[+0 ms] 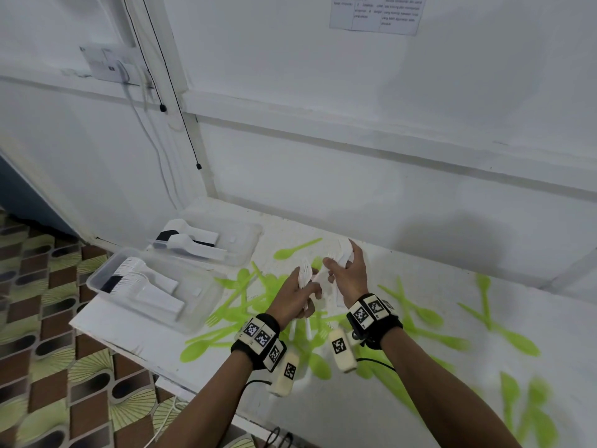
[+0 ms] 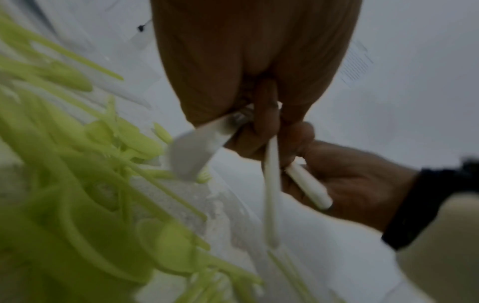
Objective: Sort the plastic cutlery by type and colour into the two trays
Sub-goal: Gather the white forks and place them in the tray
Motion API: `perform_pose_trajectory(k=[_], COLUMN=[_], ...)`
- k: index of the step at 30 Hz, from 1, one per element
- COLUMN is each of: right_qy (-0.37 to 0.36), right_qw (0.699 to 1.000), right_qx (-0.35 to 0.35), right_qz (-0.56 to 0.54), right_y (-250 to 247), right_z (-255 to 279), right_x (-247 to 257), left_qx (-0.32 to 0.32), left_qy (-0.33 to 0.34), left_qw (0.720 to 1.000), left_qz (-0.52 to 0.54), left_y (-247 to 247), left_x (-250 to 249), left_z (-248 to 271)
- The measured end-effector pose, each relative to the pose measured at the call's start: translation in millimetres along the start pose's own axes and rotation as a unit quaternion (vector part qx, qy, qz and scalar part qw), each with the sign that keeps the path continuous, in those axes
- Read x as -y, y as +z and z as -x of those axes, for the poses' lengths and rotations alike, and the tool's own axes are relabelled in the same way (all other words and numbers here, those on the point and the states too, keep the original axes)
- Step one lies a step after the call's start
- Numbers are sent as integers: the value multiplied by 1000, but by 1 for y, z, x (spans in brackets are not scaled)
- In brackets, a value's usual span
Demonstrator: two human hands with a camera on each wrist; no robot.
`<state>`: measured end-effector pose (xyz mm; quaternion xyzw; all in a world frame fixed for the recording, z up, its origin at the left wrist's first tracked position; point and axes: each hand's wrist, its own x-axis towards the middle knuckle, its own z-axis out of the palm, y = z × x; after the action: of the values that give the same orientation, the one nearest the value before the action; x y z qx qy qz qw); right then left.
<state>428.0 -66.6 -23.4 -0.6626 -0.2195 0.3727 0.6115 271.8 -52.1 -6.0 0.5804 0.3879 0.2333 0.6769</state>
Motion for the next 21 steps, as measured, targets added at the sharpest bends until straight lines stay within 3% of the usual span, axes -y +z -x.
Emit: perform_pose_trajectory(k=[2,4,9,14,21], right_qy=[-8,-10,23,9,3], right_qw=[1000,1000,994,994,994], right_qx=[-30,-12,47,6,10], right_qz=[1,-15,-91,-108,-107], right_y=[-3,-4,11,17,10], right_z=[-1,2,14,17,23], right_x=[1,2,1,-1,3], left_qx=[-37,-59,-86,-115,-41], left_qy=[67,111,140,107,51], left_qw=[996,991,981,984,990], left_qz=[-35,-55,-106,-82,-124], left_y=[1,-1,6,15,18], left_x=[7,11,9,6,2], left_z=[0,-1,-7,-11,-4])
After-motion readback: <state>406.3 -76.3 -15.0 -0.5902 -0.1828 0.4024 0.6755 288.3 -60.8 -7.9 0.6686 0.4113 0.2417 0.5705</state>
